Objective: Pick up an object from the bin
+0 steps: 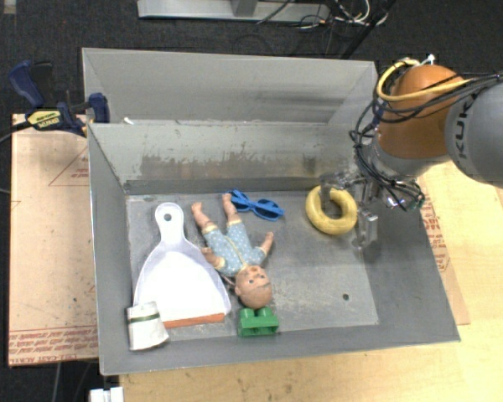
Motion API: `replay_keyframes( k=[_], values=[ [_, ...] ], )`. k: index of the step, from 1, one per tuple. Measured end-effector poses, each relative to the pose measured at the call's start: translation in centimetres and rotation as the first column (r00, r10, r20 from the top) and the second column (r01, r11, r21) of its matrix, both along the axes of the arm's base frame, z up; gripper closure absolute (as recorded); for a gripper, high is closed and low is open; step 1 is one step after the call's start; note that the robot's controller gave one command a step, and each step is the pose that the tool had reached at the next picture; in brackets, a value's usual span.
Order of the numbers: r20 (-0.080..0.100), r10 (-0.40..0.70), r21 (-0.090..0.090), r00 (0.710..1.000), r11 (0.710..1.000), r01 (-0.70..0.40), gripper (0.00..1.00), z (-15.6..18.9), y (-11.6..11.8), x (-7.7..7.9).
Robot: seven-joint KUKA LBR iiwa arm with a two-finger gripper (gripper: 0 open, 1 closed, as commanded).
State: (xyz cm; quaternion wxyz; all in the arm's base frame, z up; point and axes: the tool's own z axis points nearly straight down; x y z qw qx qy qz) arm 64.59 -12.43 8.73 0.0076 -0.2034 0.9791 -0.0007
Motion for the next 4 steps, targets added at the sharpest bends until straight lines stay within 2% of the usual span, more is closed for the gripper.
replay_keyframes(
  k=[1,2,3,4],
  values=[
    [0.006,-0.064,0.004,0.998,0.998,0.064,0.0,-1.2,-0.6,0.7],
    [0.003,0.02,0.0,1.0,1.0,-0.02,1.0,-1.7,-0.8,0.2],
    [0.003,0.02,0.0,1.0,1.0,-0.02,1.0,-1.7,-0.8,0.2],
    [0.015,0.066,-0.004,0.998,0.998,-0.066,1.0,15.8,-2.6,0.4]
  ],
)
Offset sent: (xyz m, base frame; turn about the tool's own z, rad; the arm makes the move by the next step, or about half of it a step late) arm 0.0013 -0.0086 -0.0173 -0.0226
